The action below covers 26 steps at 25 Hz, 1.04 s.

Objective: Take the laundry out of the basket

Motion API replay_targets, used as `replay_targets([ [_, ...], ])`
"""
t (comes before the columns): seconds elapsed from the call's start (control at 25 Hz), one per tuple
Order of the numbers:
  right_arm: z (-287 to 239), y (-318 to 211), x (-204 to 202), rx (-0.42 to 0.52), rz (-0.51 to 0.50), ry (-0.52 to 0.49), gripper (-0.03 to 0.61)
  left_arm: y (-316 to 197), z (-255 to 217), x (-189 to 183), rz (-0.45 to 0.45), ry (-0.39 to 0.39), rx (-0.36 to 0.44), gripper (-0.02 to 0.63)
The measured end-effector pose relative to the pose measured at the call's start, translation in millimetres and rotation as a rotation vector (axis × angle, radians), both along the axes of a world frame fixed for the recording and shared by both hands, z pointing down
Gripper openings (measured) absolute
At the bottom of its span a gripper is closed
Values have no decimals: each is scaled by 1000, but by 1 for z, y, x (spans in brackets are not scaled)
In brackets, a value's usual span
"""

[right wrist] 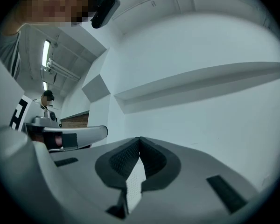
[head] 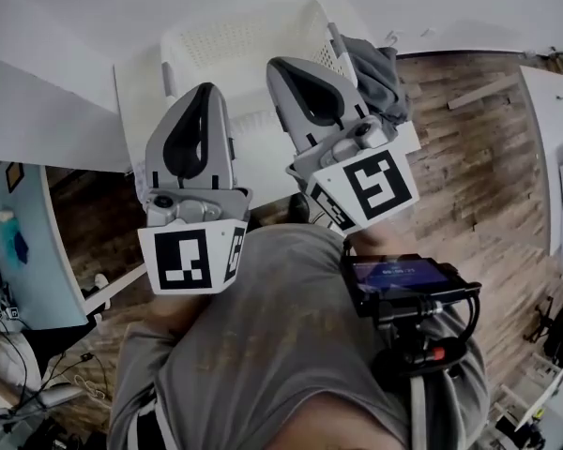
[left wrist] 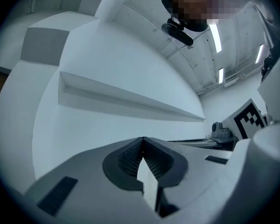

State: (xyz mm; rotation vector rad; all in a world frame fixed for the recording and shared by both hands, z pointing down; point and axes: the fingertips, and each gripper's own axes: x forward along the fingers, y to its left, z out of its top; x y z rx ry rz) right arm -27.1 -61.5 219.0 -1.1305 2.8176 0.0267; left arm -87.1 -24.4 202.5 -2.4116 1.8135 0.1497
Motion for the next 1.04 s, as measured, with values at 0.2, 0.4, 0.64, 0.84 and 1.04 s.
replay_targets([
  [0.2,8,-8,13,-12,8,-4,8,-10,8,13,14,-3,-20,8],
  [0.4,11,-6,12,-24,-2,-11,8,-8,11,13,8,-6,-31,8],
  [0.64,11,-4,8,-31,-15,-12,8,-4,10,8,-4,-8,-38,8],
  [0.84,11,-2,4,-27,-27,-7,8,-2,10,5,-14,-6,-42,8],
  [1.04,13,1,0,-17,-29,12,8,0,8,2,-22,2,-34,8],
])
